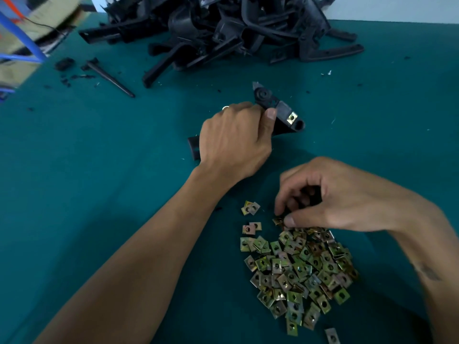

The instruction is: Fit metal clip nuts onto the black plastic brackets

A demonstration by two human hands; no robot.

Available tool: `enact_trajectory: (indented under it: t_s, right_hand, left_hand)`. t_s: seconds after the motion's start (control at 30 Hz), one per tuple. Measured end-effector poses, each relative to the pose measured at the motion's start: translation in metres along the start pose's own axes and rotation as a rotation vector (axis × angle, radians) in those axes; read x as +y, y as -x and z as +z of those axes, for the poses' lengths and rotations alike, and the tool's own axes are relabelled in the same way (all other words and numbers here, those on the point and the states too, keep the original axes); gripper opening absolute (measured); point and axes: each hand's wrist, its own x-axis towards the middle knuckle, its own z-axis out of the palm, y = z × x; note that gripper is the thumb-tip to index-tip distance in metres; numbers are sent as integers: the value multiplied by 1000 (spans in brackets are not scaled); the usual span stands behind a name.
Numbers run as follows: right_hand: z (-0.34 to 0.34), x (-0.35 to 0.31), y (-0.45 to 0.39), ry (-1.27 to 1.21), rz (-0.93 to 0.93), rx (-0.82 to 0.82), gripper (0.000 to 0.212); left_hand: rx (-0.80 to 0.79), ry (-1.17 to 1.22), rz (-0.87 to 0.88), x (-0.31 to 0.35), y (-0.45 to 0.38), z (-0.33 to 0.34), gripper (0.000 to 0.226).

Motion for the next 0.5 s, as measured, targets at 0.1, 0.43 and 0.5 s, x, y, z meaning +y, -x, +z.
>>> enact_trajectory:
  t_s: [0.1, 0.43, 0.5]
  right_hand:
    - [6, -3, -1, 100, 10, 35, 13]
    - [1, 8, -8, -210, -104, 236, 19]
    - [-3, 13, -9, -413, -177, 421, 18]
  left_hand:
    - [-15, -6, -3, 1, 0, 0, 45]
    - [-74, 58, 93, -1, 0, 1, 45]
    - [-96, 95, 153, -1, 0, 0, 41]
